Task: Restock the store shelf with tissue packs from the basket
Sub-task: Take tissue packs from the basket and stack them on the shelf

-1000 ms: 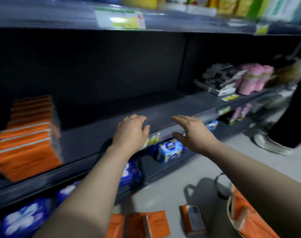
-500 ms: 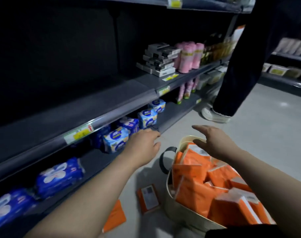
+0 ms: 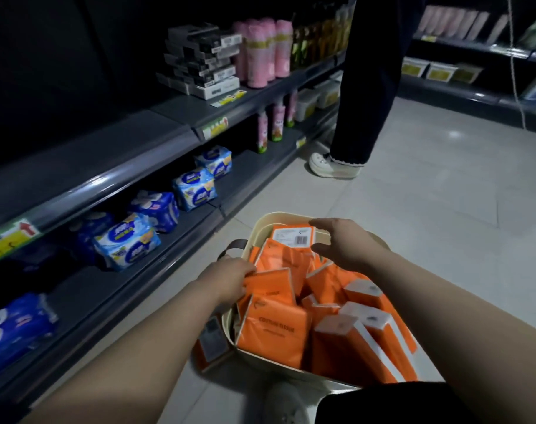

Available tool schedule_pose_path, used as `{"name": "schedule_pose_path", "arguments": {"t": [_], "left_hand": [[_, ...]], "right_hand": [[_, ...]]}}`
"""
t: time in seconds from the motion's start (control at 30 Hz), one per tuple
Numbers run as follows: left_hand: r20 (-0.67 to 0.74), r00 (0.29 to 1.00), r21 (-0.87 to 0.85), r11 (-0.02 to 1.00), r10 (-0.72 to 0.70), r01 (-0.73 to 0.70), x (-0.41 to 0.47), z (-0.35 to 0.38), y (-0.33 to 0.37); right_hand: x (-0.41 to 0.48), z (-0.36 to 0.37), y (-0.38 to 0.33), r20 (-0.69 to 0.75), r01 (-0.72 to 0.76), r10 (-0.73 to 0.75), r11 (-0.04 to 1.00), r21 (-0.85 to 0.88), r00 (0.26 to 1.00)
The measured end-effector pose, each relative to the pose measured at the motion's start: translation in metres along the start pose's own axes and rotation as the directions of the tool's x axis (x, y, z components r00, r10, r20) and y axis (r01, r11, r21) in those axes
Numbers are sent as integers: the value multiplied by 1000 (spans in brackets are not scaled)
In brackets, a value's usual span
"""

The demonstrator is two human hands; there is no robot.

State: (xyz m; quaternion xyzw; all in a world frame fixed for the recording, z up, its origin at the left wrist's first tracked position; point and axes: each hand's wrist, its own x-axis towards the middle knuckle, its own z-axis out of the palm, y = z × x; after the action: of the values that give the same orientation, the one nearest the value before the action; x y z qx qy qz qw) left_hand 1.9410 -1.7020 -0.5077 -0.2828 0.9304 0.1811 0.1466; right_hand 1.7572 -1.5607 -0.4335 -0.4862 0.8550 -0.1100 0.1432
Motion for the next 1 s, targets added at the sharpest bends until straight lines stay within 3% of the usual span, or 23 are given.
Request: {"name": "schedule_pose_path", "arguments": {"t": [0.13,0.33,0.53,0.8,1.0], "left_hand": [[-42,998,-87,996,-37,33,3,2,-3],[-196,980,-194,978,32,-71,-4,-36,-4],[-360,924,-398,917,-130,-26,-32,-61,-32],[-393,876,-507,861,-278,46,-40,-60,-58],[-403,861,-532,845,-309,54,-37,-68,-66]], "right_hand": [[3,6,0,17,-14,13,999,43,1000],[5,10,-3,39,-23,22,1000,17,999],[17,30,-7,107,-40,35,998,46,994],[45,57,-19,188,-17,30,997,-74,982],[58,71,-27,249,10,42,978,-206,968]]}}
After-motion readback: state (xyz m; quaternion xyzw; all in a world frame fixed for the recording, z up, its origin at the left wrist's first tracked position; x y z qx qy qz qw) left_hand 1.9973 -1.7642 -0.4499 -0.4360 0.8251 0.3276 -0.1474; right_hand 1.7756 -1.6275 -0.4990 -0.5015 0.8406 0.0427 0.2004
